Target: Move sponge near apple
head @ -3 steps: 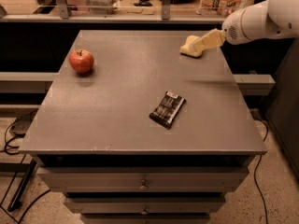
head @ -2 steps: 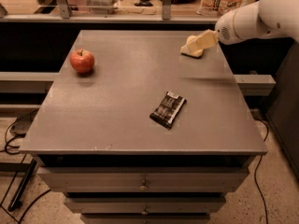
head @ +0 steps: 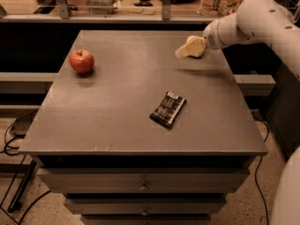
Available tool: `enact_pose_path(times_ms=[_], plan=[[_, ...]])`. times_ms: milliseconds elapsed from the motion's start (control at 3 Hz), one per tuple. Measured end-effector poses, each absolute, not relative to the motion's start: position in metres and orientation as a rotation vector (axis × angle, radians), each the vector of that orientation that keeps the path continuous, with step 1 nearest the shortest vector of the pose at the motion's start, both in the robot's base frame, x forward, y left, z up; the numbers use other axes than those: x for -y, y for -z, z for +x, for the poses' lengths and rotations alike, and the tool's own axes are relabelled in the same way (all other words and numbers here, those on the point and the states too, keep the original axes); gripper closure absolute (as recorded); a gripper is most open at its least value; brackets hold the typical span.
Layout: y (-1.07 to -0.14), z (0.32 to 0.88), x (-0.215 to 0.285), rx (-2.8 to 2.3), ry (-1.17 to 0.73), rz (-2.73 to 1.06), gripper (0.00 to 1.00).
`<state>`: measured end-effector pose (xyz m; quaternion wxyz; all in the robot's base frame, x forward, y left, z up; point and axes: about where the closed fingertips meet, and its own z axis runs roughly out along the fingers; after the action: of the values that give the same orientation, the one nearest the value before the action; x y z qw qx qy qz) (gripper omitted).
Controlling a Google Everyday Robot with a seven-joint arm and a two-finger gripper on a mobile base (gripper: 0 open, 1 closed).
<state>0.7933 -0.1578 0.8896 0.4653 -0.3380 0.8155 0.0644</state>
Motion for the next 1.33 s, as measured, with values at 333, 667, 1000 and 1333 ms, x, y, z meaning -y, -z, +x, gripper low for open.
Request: enact_pose_path(times_ms=[333, 667, 1000, 1333], plan=[[-0.869, 0.819, 0.159, -2.044, -0.171, -0.801, 0.03], [-0.858, 0.835, 0.163, -2.076, -0.188, -0.768, 0.25], [-0.855, 0.84, 0.165, -2.086, -0.201, -0.748, 0.49], [-0.85, 0.841, 0.167, -2.1, -0.206, -0.732, 0.72]])
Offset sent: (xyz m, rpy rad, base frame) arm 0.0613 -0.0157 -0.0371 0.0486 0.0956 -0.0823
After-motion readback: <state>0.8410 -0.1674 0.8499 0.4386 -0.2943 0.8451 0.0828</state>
